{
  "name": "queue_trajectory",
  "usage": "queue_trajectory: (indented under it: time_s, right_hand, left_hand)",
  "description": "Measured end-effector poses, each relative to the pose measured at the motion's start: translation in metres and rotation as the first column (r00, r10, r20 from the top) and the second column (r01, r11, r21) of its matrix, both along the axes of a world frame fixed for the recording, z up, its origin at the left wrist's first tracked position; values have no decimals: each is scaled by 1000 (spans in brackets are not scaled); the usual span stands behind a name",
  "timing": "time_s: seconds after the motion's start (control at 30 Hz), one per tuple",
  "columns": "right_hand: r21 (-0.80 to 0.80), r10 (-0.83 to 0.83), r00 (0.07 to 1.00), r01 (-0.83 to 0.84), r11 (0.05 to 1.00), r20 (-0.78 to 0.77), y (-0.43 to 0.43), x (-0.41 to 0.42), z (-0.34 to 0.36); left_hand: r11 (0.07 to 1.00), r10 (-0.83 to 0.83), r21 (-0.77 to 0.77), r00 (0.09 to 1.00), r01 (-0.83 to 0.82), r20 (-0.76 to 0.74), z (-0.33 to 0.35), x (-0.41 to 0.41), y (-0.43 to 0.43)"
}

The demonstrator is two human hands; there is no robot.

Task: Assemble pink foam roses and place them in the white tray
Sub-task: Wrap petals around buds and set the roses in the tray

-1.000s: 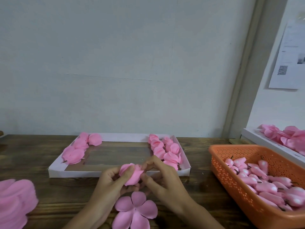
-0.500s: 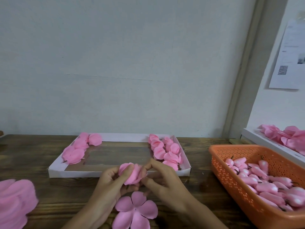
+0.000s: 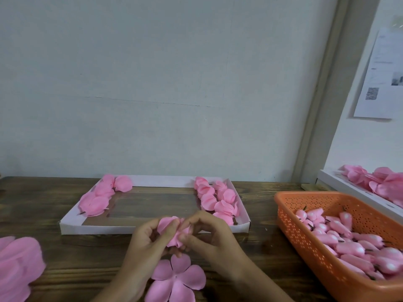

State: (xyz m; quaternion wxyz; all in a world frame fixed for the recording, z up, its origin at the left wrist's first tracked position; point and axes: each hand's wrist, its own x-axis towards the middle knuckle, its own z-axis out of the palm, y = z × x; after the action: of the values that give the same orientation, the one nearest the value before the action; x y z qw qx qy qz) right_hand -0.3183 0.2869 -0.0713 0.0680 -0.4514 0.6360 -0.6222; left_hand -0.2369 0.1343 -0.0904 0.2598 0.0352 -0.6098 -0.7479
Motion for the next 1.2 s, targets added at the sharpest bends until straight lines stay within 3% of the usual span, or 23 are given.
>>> queue_trajectory:
  time_s: [0.37, 0.6, 0.73, 0.9, 1.07, 1.2]
  right_hand:
    - [-123, -89, 975, 115, 986, 203, -6, 3, -6]
    - [-105, -259, 965, 263, 959, 48, -9, 10, -12]
    - [-61, -289, 957, 288, 956, -4, -7, 7, -7]
    - [-12, -237, 971, 237, 971, 33, -2, 3, -5]
    - [26, -234, 971, 233, 972, 57, -6, 5, -8]
    - [-52, -163, 972, 175, 983, 170, -9, 8, -10]
  left_hand:
    - [992, -81, 99, 996, 78, 29, -1, -4, 10]
    - [967, -138, 222, 990, 129, 26, 1, -2, 13]
    - [964, -238, 129, 970, 231, 42, 1, 0, 8]
    - [969, -170, -170, 983, 179, 64, 0, 5, 4]
    - [967, -136, -200, 983, 159, 125, -5, 6, 2]
    - [974, -72, -200, 982, 107, 175, 7, 4, 11]
